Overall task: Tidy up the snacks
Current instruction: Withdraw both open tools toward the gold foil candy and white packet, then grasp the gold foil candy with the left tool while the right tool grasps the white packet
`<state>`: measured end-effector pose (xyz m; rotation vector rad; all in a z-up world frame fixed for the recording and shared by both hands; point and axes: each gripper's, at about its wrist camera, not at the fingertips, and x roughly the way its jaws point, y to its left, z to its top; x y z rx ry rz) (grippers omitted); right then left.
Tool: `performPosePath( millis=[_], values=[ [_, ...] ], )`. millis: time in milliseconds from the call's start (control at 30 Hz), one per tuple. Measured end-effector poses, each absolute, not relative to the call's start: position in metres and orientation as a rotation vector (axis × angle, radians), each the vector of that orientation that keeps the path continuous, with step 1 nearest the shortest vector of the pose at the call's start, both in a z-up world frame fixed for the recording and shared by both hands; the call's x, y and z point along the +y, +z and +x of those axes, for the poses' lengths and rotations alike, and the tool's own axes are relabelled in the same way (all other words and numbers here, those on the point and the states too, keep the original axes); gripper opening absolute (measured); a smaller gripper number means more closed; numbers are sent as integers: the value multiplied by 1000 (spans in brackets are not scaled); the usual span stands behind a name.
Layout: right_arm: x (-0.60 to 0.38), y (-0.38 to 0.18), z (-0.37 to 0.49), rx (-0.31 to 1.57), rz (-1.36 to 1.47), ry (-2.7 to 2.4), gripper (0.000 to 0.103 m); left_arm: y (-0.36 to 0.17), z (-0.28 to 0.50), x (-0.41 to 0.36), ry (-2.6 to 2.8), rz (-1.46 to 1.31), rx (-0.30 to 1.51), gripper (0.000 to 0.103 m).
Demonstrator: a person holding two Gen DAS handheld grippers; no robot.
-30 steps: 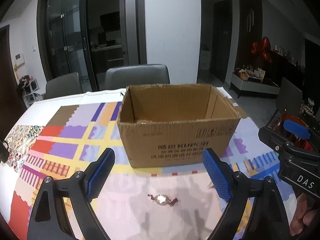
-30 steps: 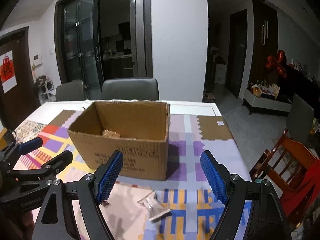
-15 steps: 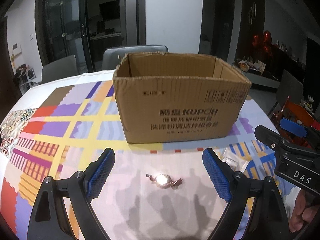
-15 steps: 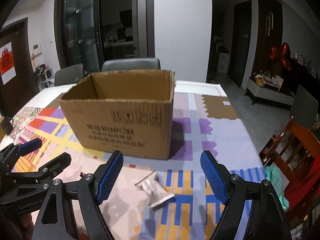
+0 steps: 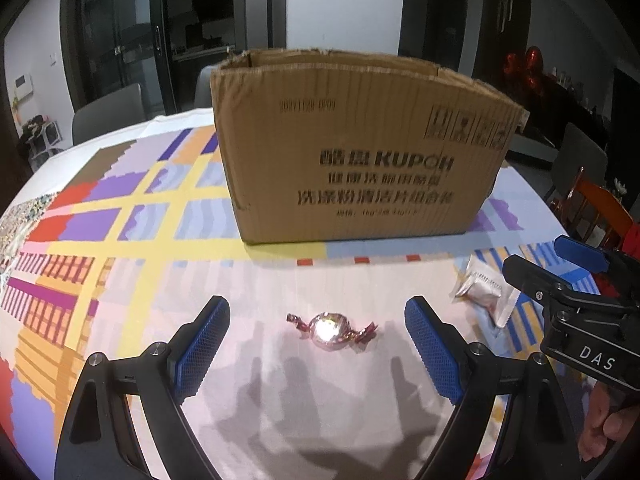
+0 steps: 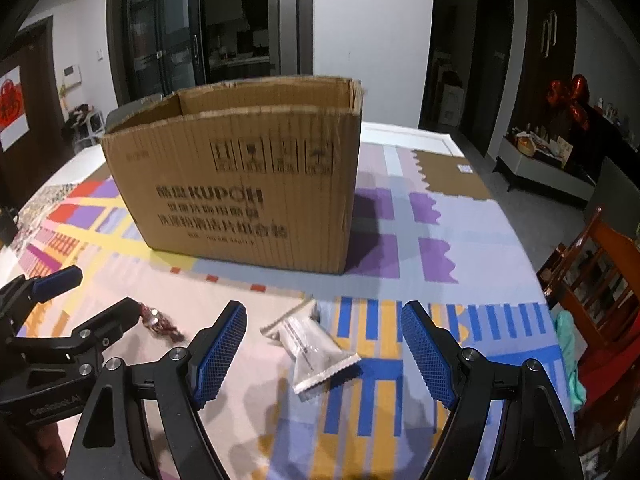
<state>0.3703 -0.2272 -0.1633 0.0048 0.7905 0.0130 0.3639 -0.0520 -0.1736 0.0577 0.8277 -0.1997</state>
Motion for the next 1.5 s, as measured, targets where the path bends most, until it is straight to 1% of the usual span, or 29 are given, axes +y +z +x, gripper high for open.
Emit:
performPosePath(
  millis=[300,500,600,667,733,800,833,900,933,967,1000,1033,1367,1500],
  values=[
    [-225,-190,376,841,11,16,80,-198,373,-54,-221,70,873,89],
    [-223,-204,382,873,4,21,80,-212,378,-55,-228,73,900,82],
    [-222,-209,384,886,2,23,80,-218,380,-56,-231,70,913,79],
    [-221,-214,387,898,3,28,80,-221,382,-56,-238,62,924,73],
    [-221,-217,388,905,2,31,80,-222,383,-56,-233,70,920,70],
    [-221,-219,389,906,3,33,80,-222,384,-57,-242,66,917,63],
    [-220,-220,389,906,4,36,79,-221,385,-58,-249,68,917,59],
    [-220,-222,391,909,9,42,69,-220,386,-60,-259,74,915,55],
    [-220,-223,391,916,14,47,63,-220,387,-61,-265,75,915,49],
    [-221,-224,392,920,19,49,57,-220,387,-62,-268,76,913,48],
    [-221,-225,392,923,26,52,55,-220,387,-62,-269,77,912,48],
    [-222,-225,392,917,27,48,50,-220,387,-62,-271,78,909,45],
    [-225,-222,392,910,48,44,49,-217,380,-64,-270,87,899,37],
    [-227,-216,389,896,48,40,48,-212,376,-63,-270,83,888,37]
  ],
)
